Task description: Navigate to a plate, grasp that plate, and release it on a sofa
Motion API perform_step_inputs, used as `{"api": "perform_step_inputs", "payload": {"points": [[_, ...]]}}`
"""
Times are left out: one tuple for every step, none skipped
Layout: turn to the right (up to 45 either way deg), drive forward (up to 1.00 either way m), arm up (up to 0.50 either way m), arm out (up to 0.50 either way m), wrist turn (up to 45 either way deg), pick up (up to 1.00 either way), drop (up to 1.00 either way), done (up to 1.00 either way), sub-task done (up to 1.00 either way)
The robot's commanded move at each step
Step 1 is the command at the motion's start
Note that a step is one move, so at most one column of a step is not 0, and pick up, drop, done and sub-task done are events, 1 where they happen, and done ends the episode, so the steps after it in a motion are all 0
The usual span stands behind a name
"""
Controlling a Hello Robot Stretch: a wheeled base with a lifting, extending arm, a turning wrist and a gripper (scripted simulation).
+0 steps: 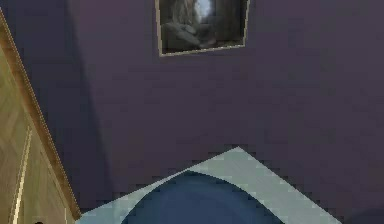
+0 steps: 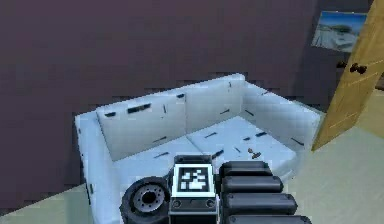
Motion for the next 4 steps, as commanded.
{"api": "perform_step_inputs", "payload": {"points": [[-15.0, 0.0, 0.0, 0.0, 0.0, 0.0, 0.0, 0.0, 0.0], [45.0, 0.0, 0.0, 0.0, 0.0, 0.0, 0.0, 0.0, 0.0], [45.0, 0.0, 0.0, 0.0, 0.0, 0.0, 0.0, 0.0, 0.0], [3.0, 0.0, 0.0, 0.0, 0.0, 0.0, 0.0, 0.0, 0.0]]}}
